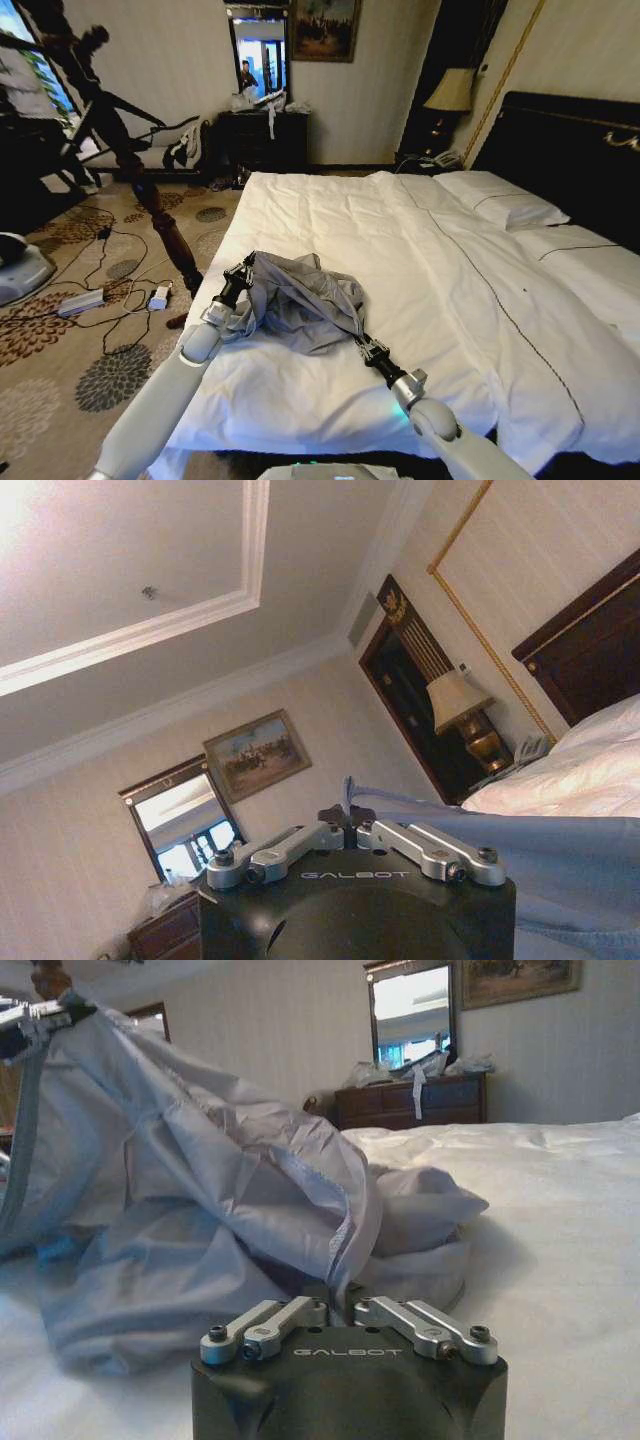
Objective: Pick up the clothes from the bed and hang them on the clothes hanger.
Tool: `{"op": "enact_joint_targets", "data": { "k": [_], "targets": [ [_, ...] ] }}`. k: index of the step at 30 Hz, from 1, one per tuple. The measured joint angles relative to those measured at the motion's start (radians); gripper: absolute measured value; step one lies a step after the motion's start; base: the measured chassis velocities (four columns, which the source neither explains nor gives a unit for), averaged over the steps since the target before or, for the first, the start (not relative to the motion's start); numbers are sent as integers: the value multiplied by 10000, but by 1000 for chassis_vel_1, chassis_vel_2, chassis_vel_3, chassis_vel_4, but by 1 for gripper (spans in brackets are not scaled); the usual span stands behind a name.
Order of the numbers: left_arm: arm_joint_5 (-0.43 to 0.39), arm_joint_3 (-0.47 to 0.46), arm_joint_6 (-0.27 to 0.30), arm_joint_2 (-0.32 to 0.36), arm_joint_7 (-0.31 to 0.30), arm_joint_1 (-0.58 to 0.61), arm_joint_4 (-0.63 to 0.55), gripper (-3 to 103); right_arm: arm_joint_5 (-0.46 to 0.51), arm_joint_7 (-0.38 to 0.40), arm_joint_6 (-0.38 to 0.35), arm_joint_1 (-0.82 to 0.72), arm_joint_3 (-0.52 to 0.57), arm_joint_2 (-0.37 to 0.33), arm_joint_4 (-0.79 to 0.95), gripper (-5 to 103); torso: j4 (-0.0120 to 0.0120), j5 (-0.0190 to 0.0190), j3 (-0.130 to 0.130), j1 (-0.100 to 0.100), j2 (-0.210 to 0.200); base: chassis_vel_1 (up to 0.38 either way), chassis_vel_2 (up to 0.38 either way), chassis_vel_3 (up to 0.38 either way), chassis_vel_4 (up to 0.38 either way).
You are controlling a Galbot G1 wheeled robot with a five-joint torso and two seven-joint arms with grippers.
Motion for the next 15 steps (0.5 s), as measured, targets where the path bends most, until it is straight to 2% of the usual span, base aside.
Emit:
{"op": "enact_joint_targets", "data": {
  "k": [1, 6, 9, 11, 15],
  "targets": [
    [-11, -2, 13, 22, -35, 6, -46, 0, 136, -56, 37, -14, 45, -2, 95, 3, 0, 0, 0, 0, 0, 0, 0, 0, 0],
    [-106, -5, 57, 126, -117, -33, -185, 0, 789, -602, 256, -159, 291, -111, 575, 1, 1, 0, 0, 0, 0, 0, 0, 0, 0],
    [-317, 115, 120, 308, -222, -253, -360, 0, 1873, -1303, 445, -452, 788, -374, 1498, 0, 0, 0, 0, 0, 0, 0, 0, 0, 0],
    [-401, 147, 150, 361, -241, -317, -430, 0, 2142, -1462, 464, -524, 981, -453, 1761, 0, 0, 0, 0, 0, 0, 0, 0, 0, 0],
    [-1347, 294, 492, 990, -432, -686, -1159, 0, 3791, -1849, 359, -951, 2301, -1147, 3781, 0, -3, 1, 0, 0, 0, 0, 0, 0, 0]
  ]
}}
